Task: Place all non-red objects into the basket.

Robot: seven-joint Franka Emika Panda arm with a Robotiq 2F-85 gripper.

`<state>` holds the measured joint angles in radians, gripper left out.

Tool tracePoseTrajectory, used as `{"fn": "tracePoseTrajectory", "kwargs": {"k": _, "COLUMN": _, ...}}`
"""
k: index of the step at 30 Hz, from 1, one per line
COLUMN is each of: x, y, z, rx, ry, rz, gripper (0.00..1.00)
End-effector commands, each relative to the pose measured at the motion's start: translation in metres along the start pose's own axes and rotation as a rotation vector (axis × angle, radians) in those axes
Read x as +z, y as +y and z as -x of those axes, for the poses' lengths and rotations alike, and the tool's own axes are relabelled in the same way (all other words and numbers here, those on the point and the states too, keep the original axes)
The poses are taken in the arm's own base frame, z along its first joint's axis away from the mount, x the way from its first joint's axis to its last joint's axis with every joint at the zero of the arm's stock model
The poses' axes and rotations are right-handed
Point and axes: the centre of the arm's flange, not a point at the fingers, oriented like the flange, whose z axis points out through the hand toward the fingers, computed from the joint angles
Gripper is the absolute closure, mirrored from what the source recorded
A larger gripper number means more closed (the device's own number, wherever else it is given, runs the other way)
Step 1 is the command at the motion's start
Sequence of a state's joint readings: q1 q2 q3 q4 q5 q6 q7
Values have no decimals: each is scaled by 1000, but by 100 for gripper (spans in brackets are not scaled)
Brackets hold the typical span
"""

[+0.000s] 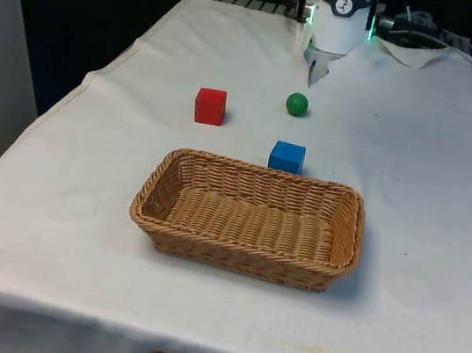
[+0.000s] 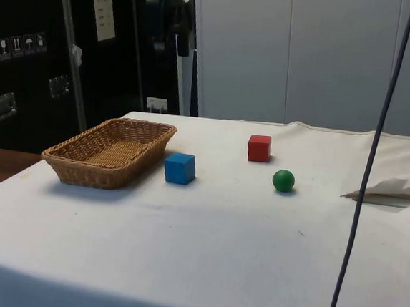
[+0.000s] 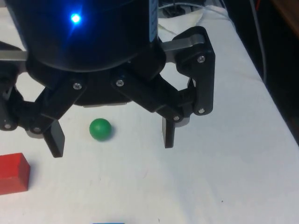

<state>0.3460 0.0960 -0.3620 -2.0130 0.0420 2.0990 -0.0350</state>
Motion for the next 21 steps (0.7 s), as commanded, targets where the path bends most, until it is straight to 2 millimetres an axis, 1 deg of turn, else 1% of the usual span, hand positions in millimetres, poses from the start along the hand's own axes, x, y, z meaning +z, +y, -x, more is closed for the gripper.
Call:
{"fn": "tracePoseTrajectory", "kwargs": {"k": 1, "x": 4, "y": -1, "z": -1, "rx": 0, "ry": 10, "rz": -4, "gripper": 0}}
{"fn": "tracePoseTrajectory", "kwargs": {"k": 6, "x": 21, "y": -1, "z": -1, "rx": 0, "ry": 22, "rz": 2, "gripper": 0}}
{"fn": "tracePoseTrajectory", "kwargs": {"k": 7, "x": 19, "y": 0, "z": 0, "rx": 1, "ry": 13, "rz": 7, "gripper": 0}}
{"fn": "tracePoseTrajectory", "kwargs": {"k": 9, "x": 30, "y": 0, "z": -1, "rx": 1, "ry": 28, "rz": 6, "gripper": 0}}
{"fn": "tracePoseTrajectory", "kwargs": {"k": 12, "x": 38, "y": 1, "z": -1, "rx": 1, "ry": 33, "rz": 9, "gripper": 0}}
{"fn": "tracePoseTrajectory", "kwargs": {"k": 13, "x": 41, "y": 1, "z": -1, "rx": 0, "ry": 35, "rz": 11, "gripper": 0}}
{"fn": "tracePoseTrajectory", "kwargs": {"k": 14, "x": 39, "y": 1, "z": -1, "rx": 1, "ry": 26, "rz": 17, "gripper": 0}}
{"fn": "tracePoseTrajectory", "kwargs": {"k": 21, "x": 62, "y": 9, "z": -2, "rx": 2, "ry": 37, "rz": 14, "gripper": 0}}
